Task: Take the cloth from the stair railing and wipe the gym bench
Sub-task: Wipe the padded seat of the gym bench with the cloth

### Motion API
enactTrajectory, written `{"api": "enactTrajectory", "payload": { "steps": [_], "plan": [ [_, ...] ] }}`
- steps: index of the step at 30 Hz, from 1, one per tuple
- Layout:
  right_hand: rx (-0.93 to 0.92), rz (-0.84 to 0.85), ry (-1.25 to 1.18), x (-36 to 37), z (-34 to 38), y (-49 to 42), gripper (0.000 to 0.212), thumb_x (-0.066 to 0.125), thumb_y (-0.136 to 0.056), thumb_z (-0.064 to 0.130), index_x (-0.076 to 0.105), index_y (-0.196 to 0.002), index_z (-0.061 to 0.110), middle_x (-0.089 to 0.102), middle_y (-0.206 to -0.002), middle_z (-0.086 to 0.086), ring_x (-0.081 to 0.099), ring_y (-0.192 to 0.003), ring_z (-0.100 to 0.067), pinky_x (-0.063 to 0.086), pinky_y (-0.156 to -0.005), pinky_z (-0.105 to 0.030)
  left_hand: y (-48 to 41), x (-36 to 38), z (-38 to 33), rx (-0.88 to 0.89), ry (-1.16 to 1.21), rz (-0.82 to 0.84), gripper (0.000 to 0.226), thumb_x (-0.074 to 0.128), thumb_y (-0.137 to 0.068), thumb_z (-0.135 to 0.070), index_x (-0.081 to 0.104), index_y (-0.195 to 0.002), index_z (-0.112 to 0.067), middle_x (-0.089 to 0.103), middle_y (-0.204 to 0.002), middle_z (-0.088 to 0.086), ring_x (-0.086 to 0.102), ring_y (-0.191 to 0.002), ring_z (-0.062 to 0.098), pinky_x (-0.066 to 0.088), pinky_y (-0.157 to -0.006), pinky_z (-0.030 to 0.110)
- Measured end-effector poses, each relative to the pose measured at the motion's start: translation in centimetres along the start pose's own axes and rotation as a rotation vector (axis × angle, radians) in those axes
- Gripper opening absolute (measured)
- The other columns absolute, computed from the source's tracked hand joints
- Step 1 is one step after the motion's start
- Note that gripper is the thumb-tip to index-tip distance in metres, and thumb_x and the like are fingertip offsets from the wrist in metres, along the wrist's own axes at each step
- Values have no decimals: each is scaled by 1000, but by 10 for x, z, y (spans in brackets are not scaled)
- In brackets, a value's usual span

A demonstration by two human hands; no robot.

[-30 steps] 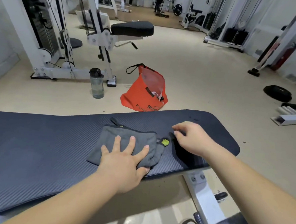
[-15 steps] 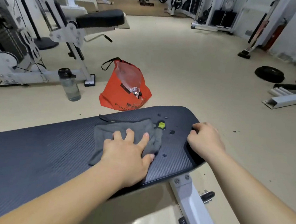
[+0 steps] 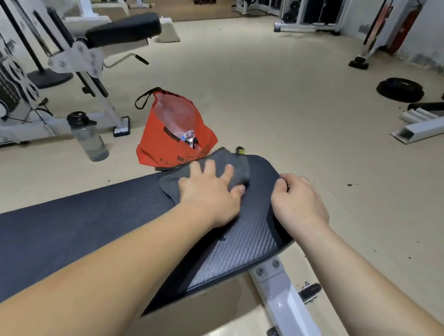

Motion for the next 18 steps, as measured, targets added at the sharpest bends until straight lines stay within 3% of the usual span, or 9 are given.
{"api": "enactTrajectory", "payload": {
  "steps": [3,6,8,12,15,18],
  "plan": [
    [10,3,-43,0,-1,0,31,32,-101,32,61,-93,23,65,-123,-9,54,-119,-35,47,-91,-43,61,4,-36,237,-23,-84,67,23,-97,-66,19,-158,-38,32,-151,10,27,-133,38,41,-97,53],
    [28,13,-110,-1,-3,3,32,35,-102,27,66,-107,23,64,-133,-5,52,-128,-31,46,-97,-41,108,8,-32,429,-32,-106,66,23,-96,-67,18,-157,-42,35,-146,3,34,-122,34,47,-90,46],
    [30,2,-152,-2,-6,4,34,38,-99,26,68,-113,22,64,-132,-6,52,-129,-31,45,-99,-41,108,8,-9,454,-30,-109,65,24,-94,-69,20,-155,-46,37,-146,0,36,-123,31,51,-90,44],
    [70,-6,-215,-3,-18,4,26,35,-88,31,57,-77,24,62,-94,-3,55,-95,-30,46,-79,-40,54,6,46,216,-64,-69,66,22,-94,-71,19,-155,-47,35,-147,3,34,-130,33,49,-101,49],
    [113,-14,-240,-5,-25,1,29,35,-95,33,57,-79,22,62,-89,-1,57,-90,-29,44,-75,-39,16,4,55,5,-4,-46,67,20,-97,-69,20,-158,-41,31,-149,9,29,-134,39,43,-106,53],
    [135,-27,-239,-6,-25,-3,38,31,-103,39,48,-74,21,57,-77,3,54,-83,-28,39,-68,-37,-4,3,18,-35,52,-50,68,20,-99,-65,19,-160,-34,27,-154,10,24,-139,41,41,-103,54]
  ]
}}
Point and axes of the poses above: each hand's wrist, its own y-axis away from the middle knuckle, its own x-axis out of the palm, z = x × y, the point moved 8 cm from there along -y, towards the middle knuckle
